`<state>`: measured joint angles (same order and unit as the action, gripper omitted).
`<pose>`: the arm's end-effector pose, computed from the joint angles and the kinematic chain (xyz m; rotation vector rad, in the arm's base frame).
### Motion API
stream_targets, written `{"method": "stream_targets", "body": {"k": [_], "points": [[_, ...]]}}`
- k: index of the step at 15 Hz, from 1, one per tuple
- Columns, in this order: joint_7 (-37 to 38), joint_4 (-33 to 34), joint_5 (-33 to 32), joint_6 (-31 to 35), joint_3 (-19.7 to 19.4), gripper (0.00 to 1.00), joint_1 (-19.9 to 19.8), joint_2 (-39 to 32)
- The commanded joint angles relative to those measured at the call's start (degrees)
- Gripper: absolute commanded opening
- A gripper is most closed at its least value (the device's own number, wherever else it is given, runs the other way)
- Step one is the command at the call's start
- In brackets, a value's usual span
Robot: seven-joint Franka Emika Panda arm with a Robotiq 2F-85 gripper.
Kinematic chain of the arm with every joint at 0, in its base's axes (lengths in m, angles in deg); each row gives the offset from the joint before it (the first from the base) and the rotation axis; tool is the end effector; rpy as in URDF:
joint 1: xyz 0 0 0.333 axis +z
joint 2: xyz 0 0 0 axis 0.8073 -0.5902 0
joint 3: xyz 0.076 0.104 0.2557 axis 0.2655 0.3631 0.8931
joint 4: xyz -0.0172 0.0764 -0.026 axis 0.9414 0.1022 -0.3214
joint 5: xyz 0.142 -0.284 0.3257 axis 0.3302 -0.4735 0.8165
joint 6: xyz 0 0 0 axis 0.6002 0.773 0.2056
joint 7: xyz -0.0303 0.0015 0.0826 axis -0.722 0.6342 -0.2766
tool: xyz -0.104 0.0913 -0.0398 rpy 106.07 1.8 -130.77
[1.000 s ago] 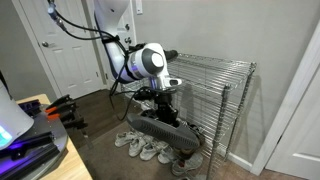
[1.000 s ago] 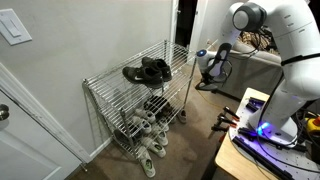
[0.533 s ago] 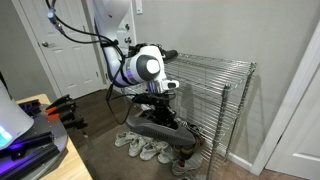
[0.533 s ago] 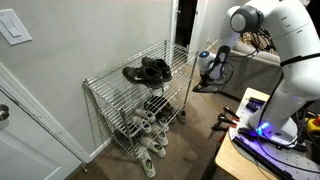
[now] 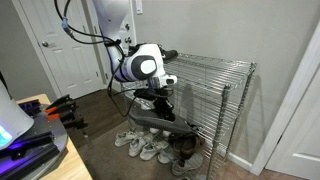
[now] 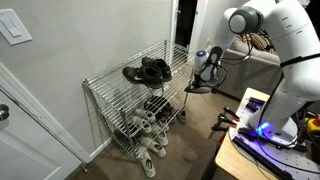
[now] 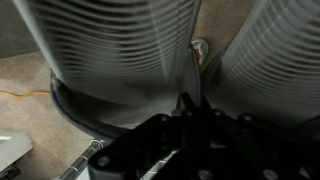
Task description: Remove the pair of grey slippers from the top rack and put them on the second rack from the top
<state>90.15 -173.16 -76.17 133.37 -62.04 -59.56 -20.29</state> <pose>0.4807 -0.2124 -0.0846 2.8750 -0.1501 0.0307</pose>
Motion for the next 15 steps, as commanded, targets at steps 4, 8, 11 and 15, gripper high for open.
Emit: {"method": "stream_targets", "body": {"k": [4, 8, 11, 15], "points": [[-6.01, 3.06, 9.73, 0.52, 3.59, 0.04, -1.15, -2.34], [-3.8, 4.76, 12.33, 4.57, 0.91, 0.04, 1.78, -5.56], [-3.64, 4.93, 14.25, 8.7, -1.0, 0.04, 3.21, -7.67], [-4.38, 2.53, 17.16, 15.86, -2.92, 0.04, 4.95, -8.12]]}}
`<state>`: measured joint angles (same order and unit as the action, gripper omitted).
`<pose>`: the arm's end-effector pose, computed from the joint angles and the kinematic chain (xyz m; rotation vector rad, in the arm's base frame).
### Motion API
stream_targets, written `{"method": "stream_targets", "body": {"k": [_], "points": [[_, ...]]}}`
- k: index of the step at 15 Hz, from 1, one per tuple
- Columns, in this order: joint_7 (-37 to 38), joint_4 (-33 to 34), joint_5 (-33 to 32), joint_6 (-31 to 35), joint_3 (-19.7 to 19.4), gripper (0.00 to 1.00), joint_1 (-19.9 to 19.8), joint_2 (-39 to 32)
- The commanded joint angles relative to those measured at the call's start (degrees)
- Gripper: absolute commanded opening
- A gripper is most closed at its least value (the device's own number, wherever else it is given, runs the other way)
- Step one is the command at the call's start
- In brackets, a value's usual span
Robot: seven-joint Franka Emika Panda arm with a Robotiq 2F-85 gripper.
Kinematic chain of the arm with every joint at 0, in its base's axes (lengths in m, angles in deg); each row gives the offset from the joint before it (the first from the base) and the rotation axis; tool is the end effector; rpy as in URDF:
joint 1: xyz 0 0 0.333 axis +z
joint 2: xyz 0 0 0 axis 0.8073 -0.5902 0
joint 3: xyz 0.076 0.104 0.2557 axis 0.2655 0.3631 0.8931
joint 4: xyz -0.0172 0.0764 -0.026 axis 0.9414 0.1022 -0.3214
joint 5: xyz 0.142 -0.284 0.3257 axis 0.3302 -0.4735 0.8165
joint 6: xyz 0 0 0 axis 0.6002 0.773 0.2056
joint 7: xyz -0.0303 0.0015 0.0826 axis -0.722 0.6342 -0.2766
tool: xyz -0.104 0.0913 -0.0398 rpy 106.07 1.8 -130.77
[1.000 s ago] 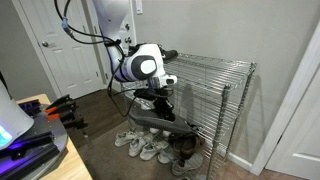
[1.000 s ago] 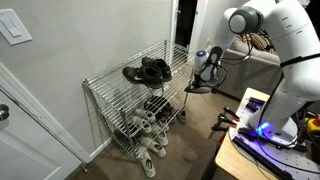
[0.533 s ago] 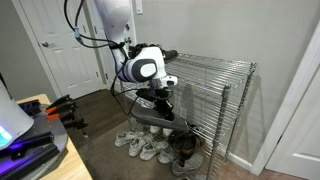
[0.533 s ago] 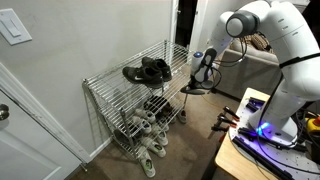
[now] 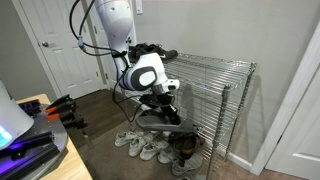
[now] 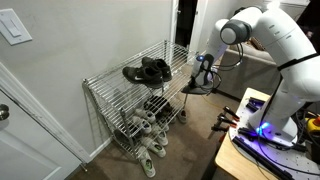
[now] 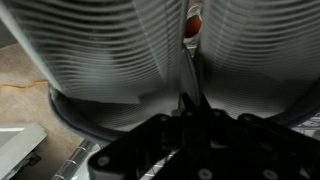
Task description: Remove the pair of grey slippers from the top rack and put them on the second rack from the top
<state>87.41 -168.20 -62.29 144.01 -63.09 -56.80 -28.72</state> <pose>0.4980 -0.2187 -0.1117 2.8550 -0.2976 0.2500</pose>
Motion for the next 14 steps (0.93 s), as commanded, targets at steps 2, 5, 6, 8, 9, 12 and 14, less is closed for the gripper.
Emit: {"method": "stream_targets", "body": {"k": [2, 5, 6, 8, 9, 12, 14], "points": [[-2.22, -4.57, 4.55, 6.03, -3.09, 0.04, 3.54, 1.53], [-3.42, -8.08, 5.27, 8.15, -3.72, 0.04, 4.19, 4.1], [-3.78, -8.88, 5.33, 8.4, -3.87, 0.04, 4.41, 4.7], [-5.53, -10.84, 4.52, 7.26, -4.07, 0.04, 4.88, 7.15], [-6.26, -12.07, 4.34, 8.05, -4.25, 0.04, 5.15, 8.24], [-7.6, -13.7, 4.59, 11.73, -3.3, 0.04, 4.38, 9.26], [-7.46, -14.0, 5.04, 14.67, -1.43, 0.04, 2.88, 8.92]]}}
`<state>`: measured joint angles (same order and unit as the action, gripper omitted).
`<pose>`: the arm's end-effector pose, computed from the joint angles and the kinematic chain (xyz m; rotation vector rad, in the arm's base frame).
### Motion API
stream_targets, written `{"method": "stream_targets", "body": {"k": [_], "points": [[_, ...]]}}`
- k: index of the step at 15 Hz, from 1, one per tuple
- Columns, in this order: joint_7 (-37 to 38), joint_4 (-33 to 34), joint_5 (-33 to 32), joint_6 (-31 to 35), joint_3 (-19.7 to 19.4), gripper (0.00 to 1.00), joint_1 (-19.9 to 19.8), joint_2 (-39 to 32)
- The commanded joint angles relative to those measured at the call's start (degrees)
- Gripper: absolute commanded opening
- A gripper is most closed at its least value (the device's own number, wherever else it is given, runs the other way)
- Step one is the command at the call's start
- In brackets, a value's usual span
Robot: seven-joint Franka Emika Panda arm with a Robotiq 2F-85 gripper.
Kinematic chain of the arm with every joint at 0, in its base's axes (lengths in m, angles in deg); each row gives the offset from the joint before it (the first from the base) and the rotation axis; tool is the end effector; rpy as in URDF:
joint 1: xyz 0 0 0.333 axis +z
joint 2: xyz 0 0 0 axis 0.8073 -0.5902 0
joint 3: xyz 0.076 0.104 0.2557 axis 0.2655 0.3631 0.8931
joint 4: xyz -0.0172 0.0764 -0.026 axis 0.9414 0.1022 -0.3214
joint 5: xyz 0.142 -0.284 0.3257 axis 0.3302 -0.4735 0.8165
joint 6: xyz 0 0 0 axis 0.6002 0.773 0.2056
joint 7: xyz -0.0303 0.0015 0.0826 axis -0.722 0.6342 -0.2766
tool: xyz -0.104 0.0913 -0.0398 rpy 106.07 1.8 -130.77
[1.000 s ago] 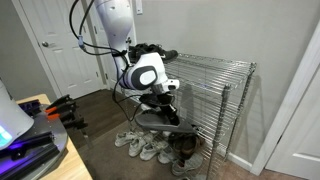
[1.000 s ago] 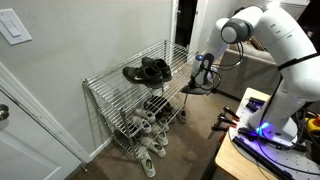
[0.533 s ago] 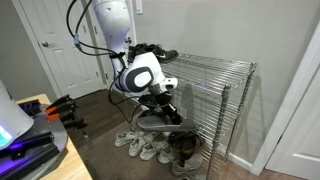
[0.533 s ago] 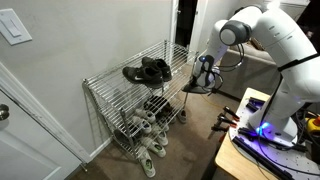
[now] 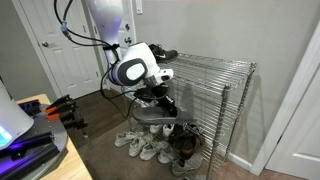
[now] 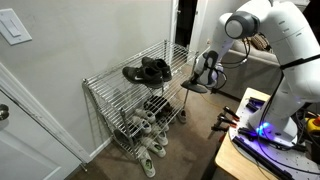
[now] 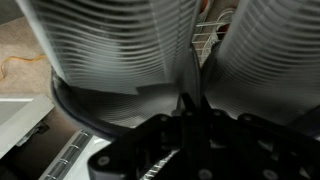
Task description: Remove the pair of grey slippers from the top rack and put them on the second rack from the top
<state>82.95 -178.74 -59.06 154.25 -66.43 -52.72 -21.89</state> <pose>0.4751 -0.2132 -0.0660 2.8161 -0.2330 0.4189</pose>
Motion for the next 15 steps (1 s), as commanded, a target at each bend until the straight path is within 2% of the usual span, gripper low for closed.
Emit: {"method": "stream_targets", "body": {"k": [1, 2, 3, 6, 15], "points": [[-2.95, -3.37, 1.95, 5.42, 2.61, 0.04, -1.7, 1.72], [-2.7, -3.12, 1.97, 6.56, 3.87, 0.04, -2.68, 1.18], [-2.6, -0.89, 1.8, 3.47, 5.04, 0.04, -3.44, 2.08], [-1.35, 2.03, 2.76, 3.57, 7.84, 0.04, -5.34, 0.71], [-0.24, 10.32, 6.98, 3.29, 10.31, 0.04, -6.54, -4.52]]}}
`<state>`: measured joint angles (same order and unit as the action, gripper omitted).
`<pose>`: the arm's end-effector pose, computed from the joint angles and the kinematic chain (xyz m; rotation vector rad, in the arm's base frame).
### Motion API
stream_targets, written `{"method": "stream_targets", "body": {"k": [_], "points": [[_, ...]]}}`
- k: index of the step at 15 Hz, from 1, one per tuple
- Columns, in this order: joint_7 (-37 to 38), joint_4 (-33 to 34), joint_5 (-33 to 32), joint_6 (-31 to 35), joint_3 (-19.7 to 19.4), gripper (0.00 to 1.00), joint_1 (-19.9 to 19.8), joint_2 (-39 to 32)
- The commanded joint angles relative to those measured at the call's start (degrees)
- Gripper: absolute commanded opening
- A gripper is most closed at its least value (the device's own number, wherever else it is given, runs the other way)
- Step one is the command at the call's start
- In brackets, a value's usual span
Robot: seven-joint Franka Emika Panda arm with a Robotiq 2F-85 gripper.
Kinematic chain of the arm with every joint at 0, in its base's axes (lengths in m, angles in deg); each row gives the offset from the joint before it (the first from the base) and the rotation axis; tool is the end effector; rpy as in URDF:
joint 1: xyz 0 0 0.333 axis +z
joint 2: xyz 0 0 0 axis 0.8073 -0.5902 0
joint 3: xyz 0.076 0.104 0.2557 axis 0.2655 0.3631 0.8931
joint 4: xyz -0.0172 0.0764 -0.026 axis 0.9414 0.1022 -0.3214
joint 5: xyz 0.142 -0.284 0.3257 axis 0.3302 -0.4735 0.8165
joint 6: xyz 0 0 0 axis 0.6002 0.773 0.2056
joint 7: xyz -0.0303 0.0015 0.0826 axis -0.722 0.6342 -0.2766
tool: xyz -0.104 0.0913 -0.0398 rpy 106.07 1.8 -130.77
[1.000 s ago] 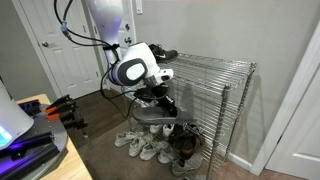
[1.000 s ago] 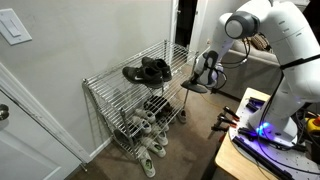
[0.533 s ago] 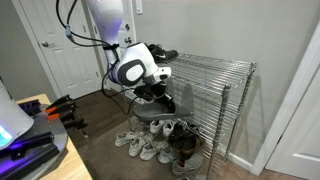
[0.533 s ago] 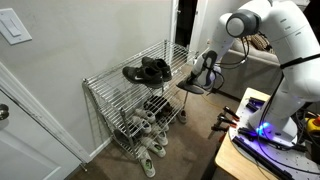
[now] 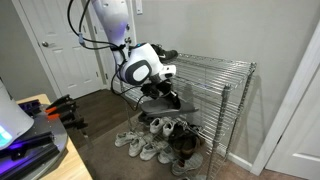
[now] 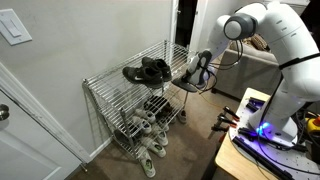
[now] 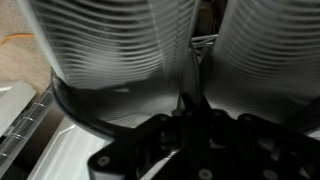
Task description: Remove the pair of grey slippers from the top rack and put them on the second rack from the top
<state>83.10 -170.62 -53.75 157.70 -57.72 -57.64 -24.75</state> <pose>0.5386 -0.1786 -0.0654 2.8549 -0.3446 0.6532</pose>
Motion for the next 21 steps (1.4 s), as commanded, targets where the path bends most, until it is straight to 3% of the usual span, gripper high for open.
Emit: {"method": "stream_targets", "body": {"k": [1, 4, 13, 17, 21], "points": [[-0.24, 3.26, 1.74, -0.16, 2.08, 0.04, -2.13, -2.28], [-0.02, 6.74, 1.75, -0.15, 3.68, 0.04, -3.71, -4.25], [1.23, 15.9, 4.88, -0.09, 3.36, 0.04, -5.95, -9.47], [2.25, 20.03, 8.95, 0.0, 0.96, 0.04, -4.07, -12.91], [1.45, 18.6, 10.23, -0.02, -0.26, 0.04, -3.26, -13.62]]}}
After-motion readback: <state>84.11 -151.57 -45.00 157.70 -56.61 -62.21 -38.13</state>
